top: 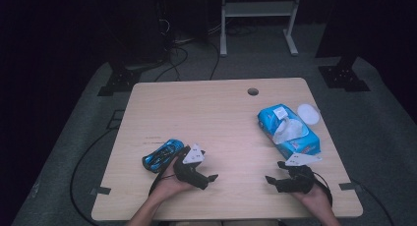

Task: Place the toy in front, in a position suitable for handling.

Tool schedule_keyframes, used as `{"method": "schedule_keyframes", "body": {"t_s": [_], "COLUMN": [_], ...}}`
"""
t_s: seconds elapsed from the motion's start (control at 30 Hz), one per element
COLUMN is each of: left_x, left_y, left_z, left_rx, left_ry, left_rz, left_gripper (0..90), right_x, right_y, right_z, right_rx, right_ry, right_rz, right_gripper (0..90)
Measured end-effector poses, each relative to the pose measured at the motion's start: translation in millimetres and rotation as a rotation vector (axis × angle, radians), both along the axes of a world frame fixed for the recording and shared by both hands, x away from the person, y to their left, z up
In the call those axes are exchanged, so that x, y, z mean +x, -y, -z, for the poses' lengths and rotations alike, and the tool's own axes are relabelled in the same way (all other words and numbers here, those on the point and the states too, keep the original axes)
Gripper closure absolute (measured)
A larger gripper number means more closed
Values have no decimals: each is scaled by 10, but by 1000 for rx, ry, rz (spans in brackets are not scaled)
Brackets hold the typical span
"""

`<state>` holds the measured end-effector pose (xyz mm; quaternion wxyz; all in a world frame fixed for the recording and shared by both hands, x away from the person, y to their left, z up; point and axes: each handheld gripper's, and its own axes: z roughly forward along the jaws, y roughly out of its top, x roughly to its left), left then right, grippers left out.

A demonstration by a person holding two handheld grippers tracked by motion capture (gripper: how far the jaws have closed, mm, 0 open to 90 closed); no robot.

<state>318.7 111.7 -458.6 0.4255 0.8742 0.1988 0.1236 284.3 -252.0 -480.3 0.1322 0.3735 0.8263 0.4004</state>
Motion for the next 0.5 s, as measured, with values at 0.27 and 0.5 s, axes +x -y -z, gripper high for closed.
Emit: {"method": "schedule_keyframes", "body": {"t_s": [0.27, 0.5], "left_x": [-7, 41], "left_y": [-15, -121], "left_z": [-64, -130], "left_rx": [26, 14], "left_ry": [15, 33], "left_rz": [4, -22], "left_gripper": [53, 53], "right_x": [-24, -20], "right_y": [-6, -28], "right_z": [-6, -12], "right_rx": [7, 5], "right_ry": [5, -8], "right_rz": [-7, -2], "right_gripper": [237, 237]}}
